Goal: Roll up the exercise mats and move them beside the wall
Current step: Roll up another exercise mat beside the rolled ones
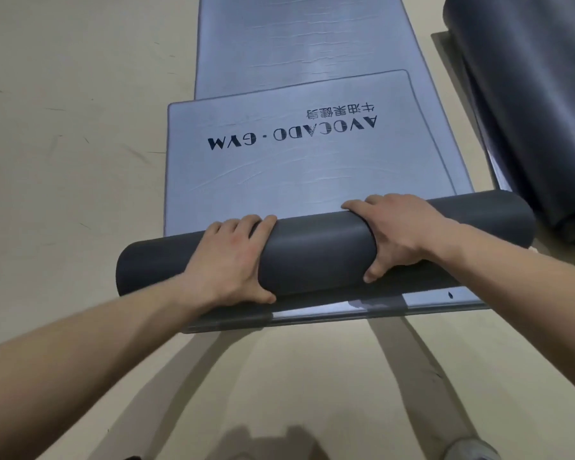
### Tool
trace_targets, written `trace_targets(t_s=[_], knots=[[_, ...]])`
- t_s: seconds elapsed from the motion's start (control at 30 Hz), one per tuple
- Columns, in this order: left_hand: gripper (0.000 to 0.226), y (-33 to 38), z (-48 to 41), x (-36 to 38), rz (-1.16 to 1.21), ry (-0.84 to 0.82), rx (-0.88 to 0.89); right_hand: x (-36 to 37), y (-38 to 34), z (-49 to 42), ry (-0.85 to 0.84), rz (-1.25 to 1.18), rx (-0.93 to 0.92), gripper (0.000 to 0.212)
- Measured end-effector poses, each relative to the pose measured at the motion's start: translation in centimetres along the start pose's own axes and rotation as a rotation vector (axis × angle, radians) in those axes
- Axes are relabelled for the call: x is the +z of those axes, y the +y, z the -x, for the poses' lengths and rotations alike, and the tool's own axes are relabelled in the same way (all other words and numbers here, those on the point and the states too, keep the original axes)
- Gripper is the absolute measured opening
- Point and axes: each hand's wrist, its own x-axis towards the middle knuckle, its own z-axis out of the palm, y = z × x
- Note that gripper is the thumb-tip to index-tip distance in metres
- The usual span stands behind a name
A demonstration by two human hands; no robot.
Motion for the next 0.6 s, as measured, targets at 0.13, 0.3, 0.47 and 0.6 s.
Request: trace_targets(t_s=[0.13, 0.3, 0.47, 0.6], knots=[[0.134, -1.9, -3.0, -2.2, 0.121, -0.130, 0.006, 4.6, -1.2, 1.4, 0.376, 0.171, 0.005, 0.144], [0.141, 0.0, -1.0, 1.1, -0.175, 0.097, -0.036, 2.5, 0.2, -0.5, 0.331, 0.196, -0.042, 0.129], [0.136, -2.5, -2.9, -1.9, 0.037, -0.167, 0.043, -0.6, 0.1, -1.4, 0.013, 0.065, -0.068, 0.136], [0.138, -3.2, -2.8, -1.4, 0.106, -0.338, 0.069, 4.8, -2.2, 2.5, 0.149, 0.087, -0.009, 0.150]])
